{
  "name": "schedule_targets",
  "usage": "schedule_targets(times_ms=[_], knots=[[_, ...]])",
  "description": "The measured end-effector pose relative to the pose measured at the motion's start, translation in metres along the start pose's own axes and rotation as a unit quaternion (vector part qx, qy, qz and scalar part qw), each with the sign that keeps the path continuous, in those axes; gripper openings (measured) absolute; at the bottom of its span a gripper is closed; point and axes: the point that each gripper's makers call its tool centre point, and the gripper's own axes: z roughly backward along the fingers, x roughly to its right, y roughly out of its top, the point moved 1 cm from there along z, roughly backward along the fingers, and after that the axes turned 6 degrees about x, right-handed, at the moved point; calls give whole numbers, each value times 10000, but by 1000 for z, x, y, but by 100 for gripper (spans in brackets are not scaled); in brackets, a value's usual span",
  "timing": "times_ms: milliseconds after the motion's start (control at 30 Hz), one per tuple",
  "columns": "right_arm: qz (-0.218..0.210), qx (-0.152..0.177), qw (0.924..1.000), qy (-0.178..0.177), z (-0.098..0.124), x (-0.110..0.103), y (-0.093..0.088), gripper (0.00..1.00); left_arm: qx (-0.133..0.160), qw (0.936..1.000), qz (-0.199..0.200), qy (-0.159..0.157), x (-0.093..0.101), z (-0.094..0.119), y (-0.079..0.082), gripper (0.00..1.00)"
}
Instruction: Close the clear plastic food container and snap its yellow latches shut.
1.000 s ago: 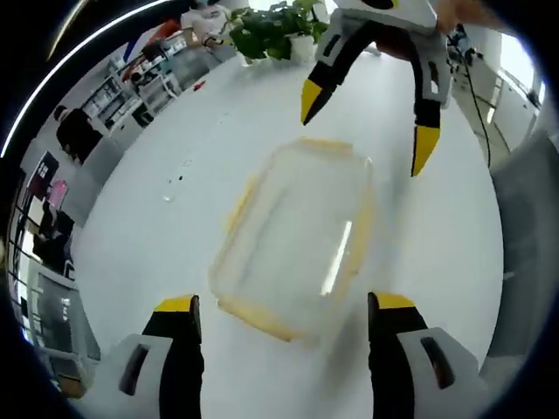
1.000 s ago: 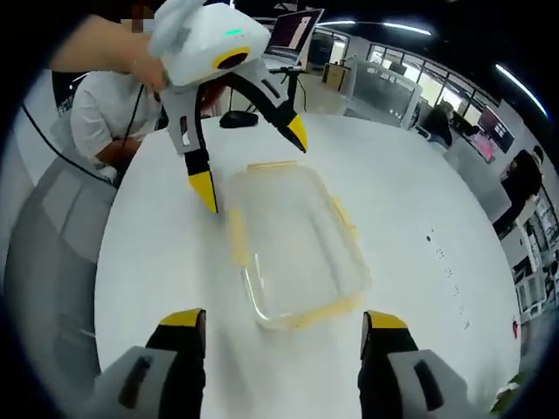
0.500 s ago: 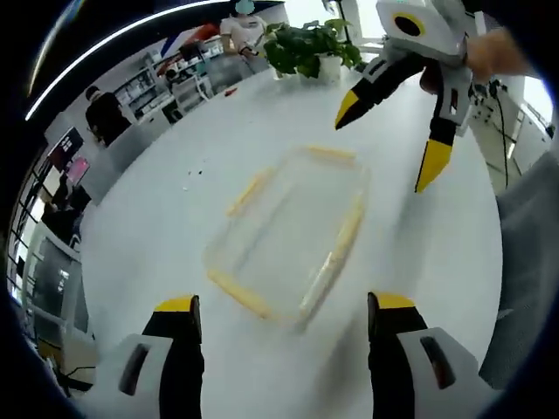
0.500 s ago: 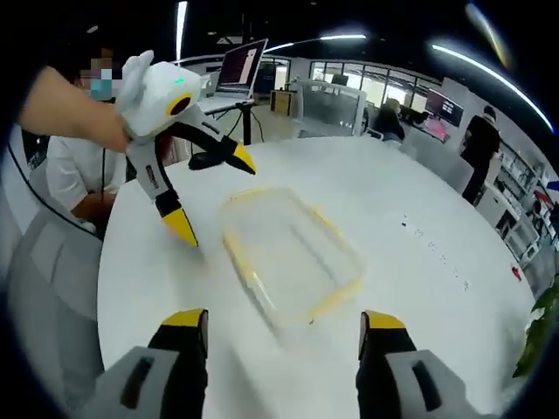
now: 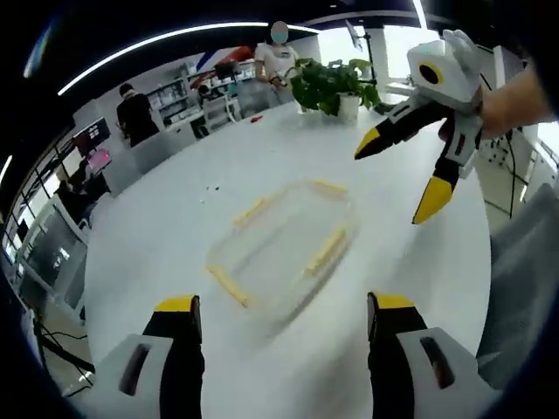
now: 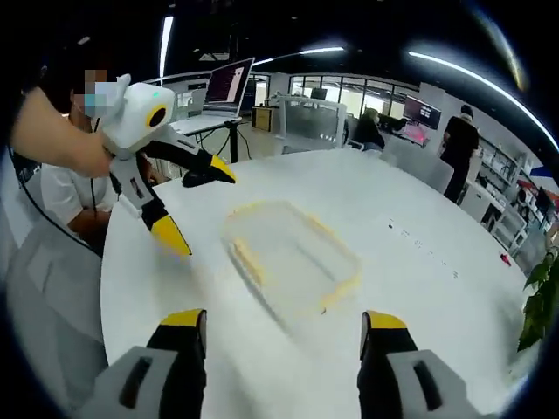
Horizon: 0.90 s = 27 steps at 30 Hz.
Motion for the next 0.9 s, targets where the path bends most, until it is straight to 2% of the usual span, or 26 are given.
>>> schedule_targets(times_ms=[133, 267, 333, 600, 800, 867, 900], knots=[[46, 99, 9998, -190, 9, -1, 2, 71, 266, 9995, 180, 31, 5, 8, 1, 77], [-90, 189, 9994, -289, 16, -4, 3, 71, 249, 9995, 186, 79, 9, 16, -5, 76], [-142, 205, 9992, -311, 20, -6, 1, 71, 309, 9987, 390, 82, 12, 19, -7, 77], [-252, 279, 9986, -382, 35, -18, -9, 71, 437, 9982, 396, 86, 27, 37, -14, 77], [-293, 341, 9980, -438, 46, -30, -20, 70, 588, 9956, 707, 155, 37, 52, -23, 78], [-334, 375, 9976, -467, 50, -33, -23, 71, 450, 9966, 664, 214, 38, 57, -31, 78], [-327, 387, 9975, -484, 52, -35, -24, 70, 491, 9965, 645, 211, 40, 60, -32, 79]])
